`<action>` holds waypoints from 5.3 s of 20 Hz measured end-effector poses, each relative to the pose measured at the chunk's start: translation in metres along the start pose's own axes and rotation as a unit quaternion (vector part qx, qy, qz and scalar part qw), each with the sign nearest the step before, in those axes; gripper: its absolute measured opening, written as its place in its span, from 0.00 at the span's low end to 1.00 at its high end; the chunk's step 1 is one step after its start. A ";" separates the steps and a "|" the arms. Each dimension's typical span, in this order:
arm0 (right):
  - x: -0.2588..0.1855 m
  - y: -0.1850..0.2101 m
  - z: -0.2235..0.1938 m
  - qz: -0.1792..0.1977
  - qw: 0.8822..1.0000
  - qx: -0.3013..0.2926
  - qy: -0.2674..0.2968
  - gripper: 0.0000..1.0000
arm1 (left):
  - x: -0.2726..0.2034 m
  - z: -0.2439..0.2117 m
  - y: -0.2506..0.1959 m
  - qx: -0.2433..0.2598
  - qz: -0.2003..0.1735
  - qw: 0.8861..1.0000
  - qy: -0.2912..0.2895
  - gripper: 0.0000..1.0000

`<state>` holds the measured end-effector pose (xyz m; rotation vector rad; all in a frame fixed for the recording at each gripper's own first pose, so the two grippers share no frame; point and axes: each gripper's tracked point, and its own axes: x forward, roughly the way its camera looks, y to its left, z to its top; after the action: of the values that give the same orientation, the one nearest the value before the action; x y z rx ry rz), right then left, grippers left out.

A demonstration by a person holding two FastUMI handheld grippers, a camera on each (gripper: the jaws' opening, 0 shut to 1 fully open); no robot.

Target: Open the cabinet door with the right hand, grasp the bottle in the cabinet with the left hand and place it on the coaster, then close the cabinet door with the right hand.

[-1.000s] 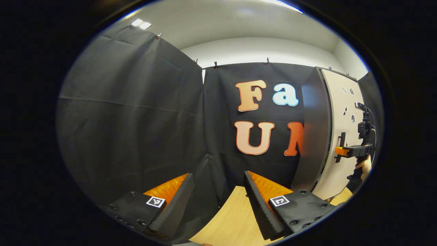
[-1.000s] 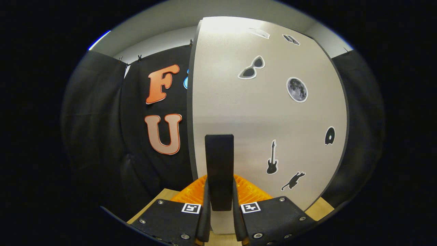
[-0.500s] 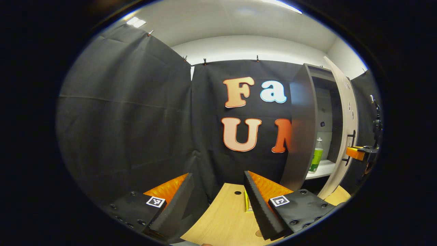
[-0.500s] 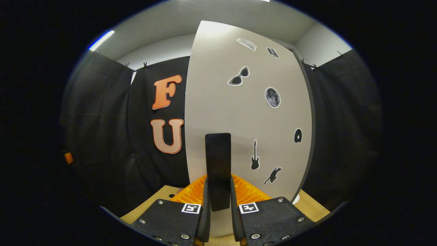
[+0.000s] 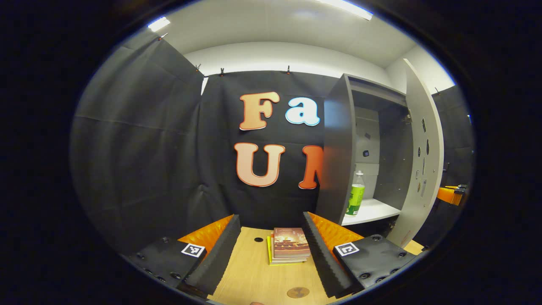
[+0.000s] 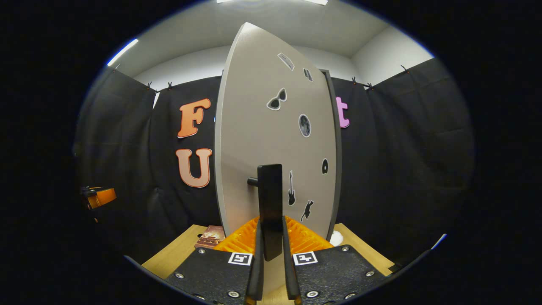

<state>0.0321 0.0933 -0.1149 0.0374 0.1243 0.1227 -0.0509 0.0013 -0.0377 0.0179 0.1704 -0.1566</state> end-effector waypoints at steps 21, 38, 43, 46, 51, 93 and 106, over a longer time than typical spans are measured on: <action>-0.066 -0.203 0.002 -0.105 0.994 0.016 0.004 0.02 | 0.094 -0.007 -0.250 -0.005 -0.143 0.990 0.007 0.93; -0.072 -0.305 0.010 -0.152 0.988 0.015 -0.018 0.23 | 0.210 -0.035 -0.304 0.006 -0.095 0.995 0.020 0.99; -0.059 -0.324 0.006 -0.164 0.986 0.019 -0.014 0.46 | 0.242 -0.038 -0.312 0.028 -0.080 0.996 0.011 0.99; -0.051 -0.333 0.002 -0.172 0.985 0.023 -0.010 0.77 | 0.264 -0.043 -0.310 0.044 -0.066 0.997 0.010 0.96; -0.057 -0.339 -0.003 -0.189 0.982 0.026 -0.005 0.96 | 0.294 -0.058 -0.318 0.038 -0.073 0.996 0.029 0.96; -0.053 -0.330 -0.005 -0.125 0.991 0.048 0.002 0.93 | 0.064 -0.202 -0.113 0.041 -0.034 0.995 0.083 0.79; -0.064 -0.336 -0.009 -0.139 0.989 0.043 0.023 0.93 | 0.040 -0.334 -0.092 0.011 -0.006 0.992 0.125 0.79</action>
<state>0.0079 -0.2472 -0.1315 0.1025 0.1795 -0.1610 -0.0824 -0.0850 -0.3745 0.0592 0.4193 -0.1690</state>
